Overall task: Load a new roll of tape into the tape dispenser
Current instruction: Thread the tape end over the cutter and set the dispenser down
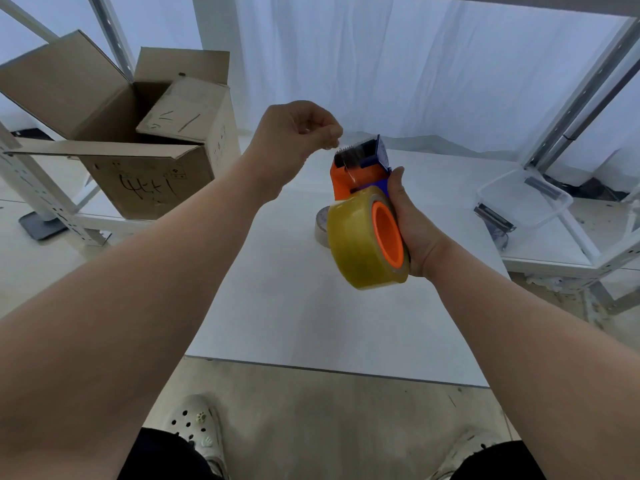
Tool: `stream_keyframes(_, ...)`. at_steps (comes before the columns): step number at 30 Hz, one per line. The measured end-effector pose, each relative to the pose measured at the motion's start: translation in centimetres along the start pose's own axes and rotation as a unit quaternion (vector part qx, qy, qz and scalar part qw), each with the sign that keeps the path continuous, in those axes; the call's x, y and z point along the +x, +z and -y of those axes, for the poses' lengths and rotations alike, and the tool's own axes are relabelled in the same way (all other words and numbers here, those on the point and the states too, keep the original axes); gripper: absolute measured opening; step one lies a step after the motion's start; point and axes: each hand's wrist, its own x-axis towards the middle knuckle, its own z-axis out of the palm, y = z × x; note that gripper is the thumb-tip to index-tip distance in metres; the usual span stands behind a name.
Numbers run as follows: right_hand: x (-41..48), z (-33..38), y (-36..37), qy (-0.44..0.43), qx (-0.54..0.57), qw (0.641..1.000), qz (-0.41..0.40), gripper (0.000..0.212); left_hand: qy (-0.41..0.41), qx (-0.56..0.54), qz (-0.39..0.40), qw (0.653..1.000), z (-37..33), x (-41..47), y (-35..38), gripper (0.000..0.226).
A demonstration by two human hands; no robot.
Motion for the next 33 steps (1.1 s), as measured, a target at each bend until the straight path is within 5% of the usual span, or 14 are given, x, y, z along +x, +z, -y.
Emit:
stream_keyframes(17,-0.1,-0.1,-0.2,0.000,-0.054,0.999,-0.006,0.062,-0.026,0.050,0.005,0.998,-0.3,-0.1,-0.1,0.006)
stream_keyframes(24,0.1,-0.5,0.2,0.012,-0.062,0.998,0.025,0.110,-0.038,0.040,-0.012,0.998,0.6,0.5,-1.4,0.006)
stream_keyframes(33,-0.3,-0.4,-1.6,-0.004,-0.181,0.982,0.044,0.050,-0.091,0.061,0.095,0.989,1.2,0.6,-2.6,0.008)
